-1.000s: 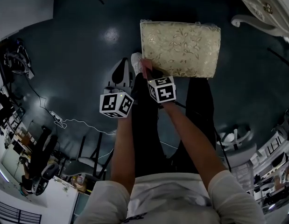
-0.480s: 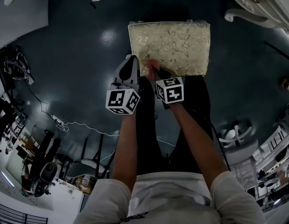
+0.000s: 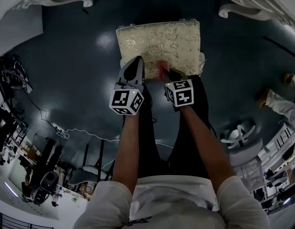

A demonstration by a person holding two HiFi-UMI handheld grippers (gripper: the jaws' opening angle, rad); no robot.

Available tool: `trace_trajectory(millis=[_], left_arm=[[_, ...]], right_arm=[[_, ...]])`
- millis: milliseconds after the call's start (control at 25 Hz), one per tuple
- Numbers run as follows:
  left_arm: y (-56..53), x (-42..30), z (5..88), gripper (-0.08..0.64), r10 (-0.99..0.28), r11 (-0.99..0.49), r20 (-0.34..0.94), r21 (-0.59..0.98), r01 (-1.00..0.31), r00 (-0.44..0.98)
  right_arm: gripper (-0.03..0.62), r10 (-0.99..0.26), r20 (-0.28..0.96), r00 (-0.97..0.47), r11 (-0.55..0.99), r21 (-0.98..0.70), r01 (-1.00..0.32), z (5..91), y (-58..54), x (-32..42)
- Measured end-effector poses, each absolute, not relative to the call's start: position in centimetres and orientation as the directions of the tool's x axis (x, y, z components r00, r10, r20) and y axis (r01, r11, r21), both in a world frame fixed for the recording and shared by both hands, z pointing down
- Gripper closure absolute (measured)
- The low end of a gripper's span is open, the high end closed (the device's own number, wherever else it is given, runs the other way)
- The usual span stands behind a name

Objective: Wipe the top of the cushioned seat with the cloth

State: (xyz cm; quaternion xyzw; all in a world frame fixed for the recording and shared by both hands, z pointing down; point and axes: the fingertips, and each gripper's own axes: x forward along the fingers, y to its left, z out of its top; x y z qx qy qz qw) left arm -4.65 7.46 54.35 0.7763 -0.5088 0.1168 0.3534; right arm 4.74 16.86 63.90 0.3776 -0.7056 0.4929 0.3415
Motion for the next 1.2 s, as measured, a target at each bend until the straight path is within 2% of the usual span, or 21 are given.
trace_trajectory(millis=[560,760,1000,1200], left_arm=[[7.2,3.2,54.4,0.546,-0.655,-0.31,0.54,0.447,-0.839,0.529],[7.2,4.1,54.4,0.546,-0.639,-0.32,0.548,0.449,-0.834,0.54],[7.0,4.2,52.7,0.546,-0.633,-0.333,0.549,0.444,-0.832,0.546],[6.3,3.4,47.7,0.546,-0.63,-0.344,0.546,0.441,-0.829,0.552]], right_arm=[[0.568,-0.278,0.905,-0.323,0.166,-0.286,-0.944,63.6,16.7,17.1],[0.568,-0.268,0.937,-0.222,0.03,-0.222,-0.975,64.6,17.3,21.1],[0.568,-0.243,0.943,-0.229,-0.01,-0.238,-0.971,64.7,16.8,23.1],[0.568,-0.303,0.916,-0.264,0.015,-0.272,-0.962,57.7,14.3,21.5]])
